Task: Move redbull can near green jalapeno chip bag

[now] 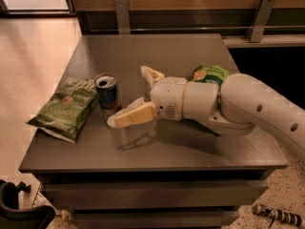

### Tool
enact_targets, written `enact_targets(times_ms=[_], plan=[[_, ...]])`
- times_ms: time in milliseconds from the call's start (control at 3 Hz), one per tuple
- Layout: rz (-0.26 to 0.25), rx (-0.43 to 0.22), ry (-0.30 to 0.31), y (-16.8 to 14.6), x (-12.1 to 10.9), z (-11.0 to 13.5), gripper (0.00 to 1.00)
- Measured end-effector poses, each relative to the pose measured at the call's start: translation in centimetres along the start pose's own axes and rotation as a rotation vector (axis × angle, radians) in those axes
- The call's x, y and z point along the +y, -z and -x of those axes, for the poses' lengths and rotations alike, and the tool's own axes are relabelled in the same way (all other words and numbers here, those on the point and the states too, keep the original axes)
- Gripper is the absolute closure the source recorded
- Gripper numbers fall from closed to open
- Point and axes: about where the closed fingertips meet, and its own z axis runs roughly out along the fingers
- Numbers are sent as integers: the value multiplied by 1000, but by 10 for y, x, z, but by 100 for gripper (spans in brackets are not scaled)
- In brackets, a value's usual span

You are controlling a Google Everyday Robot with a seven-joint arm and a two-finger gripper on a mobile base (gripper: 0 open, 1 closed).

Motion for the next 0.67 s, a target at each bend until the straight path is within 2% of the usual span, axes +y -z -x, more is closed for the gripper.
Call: enact_targets(times_ms=[333, 667], plan=[[-180, 33, -7, 65, -52, 12, 0], [-272, 48, 5, 101, -79, 19, 0]])
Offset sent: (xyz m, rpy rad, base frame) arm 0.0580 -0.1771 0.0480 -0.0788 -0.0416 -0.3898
